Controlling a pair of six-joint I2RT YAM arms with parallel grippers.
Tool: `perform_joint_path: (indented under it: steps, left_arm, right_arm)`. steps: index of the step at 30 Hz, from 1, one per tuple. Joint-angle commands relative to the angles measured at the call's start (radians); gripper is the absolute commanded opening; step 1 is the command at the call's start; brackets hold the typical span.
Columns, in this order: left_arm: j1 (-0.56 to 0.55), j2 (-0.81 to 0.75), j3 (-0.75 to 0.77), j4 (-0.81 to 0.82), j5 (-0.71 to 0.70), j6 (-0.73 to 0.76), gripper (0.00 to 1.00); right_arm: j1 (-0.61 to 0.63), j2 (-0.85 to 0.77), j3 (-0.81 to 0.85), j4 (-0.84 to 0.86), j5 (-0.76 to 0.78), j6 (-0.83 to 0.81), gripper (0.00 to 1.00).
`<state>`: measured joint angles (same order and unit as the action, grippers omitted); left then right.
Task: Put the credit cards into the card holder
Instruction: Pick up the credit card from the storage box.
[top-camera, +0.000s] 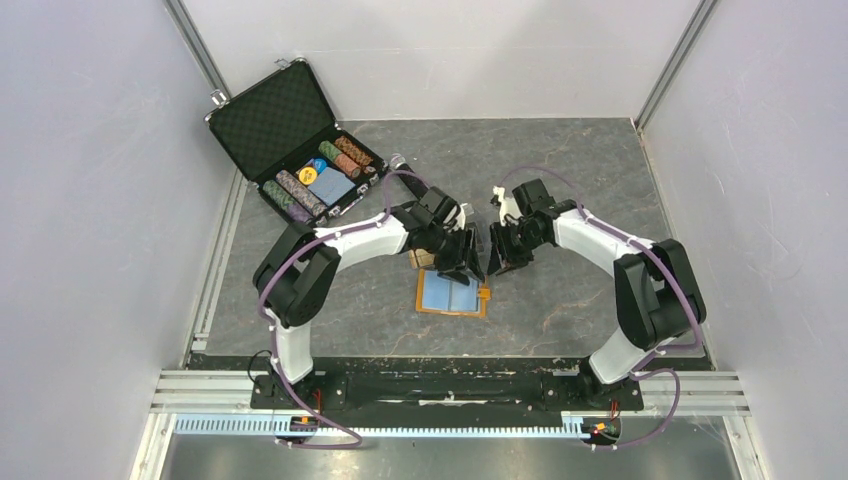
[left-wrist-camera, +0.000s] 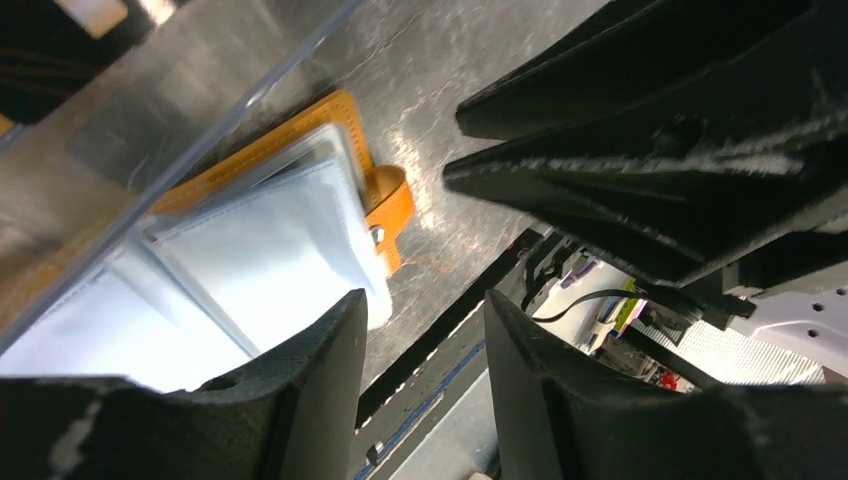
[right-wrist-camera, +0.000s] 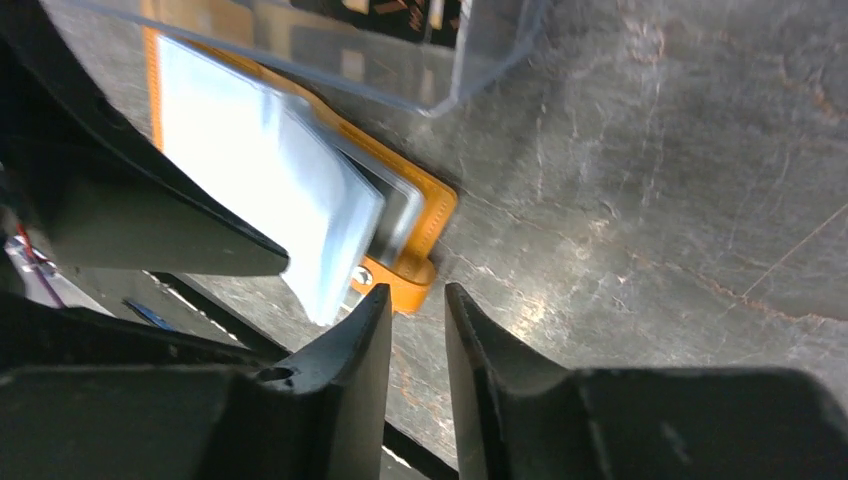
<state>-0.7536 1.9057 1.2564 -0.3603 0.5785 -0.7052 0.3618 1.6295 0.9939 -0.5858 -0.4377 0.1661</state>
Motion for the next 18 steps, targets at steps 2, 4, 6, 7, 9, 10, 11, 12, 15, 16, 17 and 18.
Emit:
perform_joint_path:
  steps: [2,4,6,7,9,10,11,12,15,16,17,18]
  left_arm:
    - [0.028,-0.052,0.054,0.091,0.037,0.003,0.55]
    - [0.057,-0.082,0.043,0.126,0.039,-0.001,0.55]
    - [0.095,-0.11,0.025,0.164,0.048,-0.015,0.55]
    - [0.118,-0.125,0.012,0.18,0.049,-0.022,0.55]
    - [0.167,-0.151,-0.009,0.194,0.047,-0.037,0.56]
    - [0.197,-0.162,-0.02,0.195,0.048,-0.042,0.56]
    - [0.226,-0.173,-0.028,0.193,0.046,-0.046,0.56]
    - [0.25,-0.179,-0.037,0.183,0.041,-0.046,0.56]
    - [0.319,-0.194,-0.04,0.105,-0.005,-0.017,0.56]
    - [0.333,-0.194,-0.026,0.051,-0.039,0.012,0.56]
    - [0.341,-0.189,-0.006,0.001,-0.083,0.05,0.56]
    - [0.344,-0.178,0.023,-0.065,-0.119,0.077,0.56]
  right_arm:
    - [-0.002,-0.033,0.12,0.029,-0.055,0.01,0.34]
    - [-0.003,-0.014,0.16,0.044,-0.072,0.018,0.38]
    - [-0.003,0.019,0.201,0.058,-0.096,0.032,0.42]
    - [-0.003,0.042,0.218,0.068,-0.113,0.042,0.44]
    - [0.0,0.082,0.258,0.086,-0.138,0.057,0.47]
    - [0.003,0.106,0.284,0.091,-0.147,0.063,0.48]
    - [0.006,0.132,0.313,0.095,-0.151,0.067,0.5]
    - [0.011,0.152,0.34,0.095,-0.153,0.07,0.51]
    - [0.03,0.239,0.445,0.085,-0.168,0.075,0.55]
    - [0.038,0.271,0.483,0.078,-0.167,0.074,0.56]
    - [0.047,0.301,0.524,0.065,-0.167,0.071,0.57]
    - [0.055,0.325,0.553,0.055,-0.165,0.07,0.58]
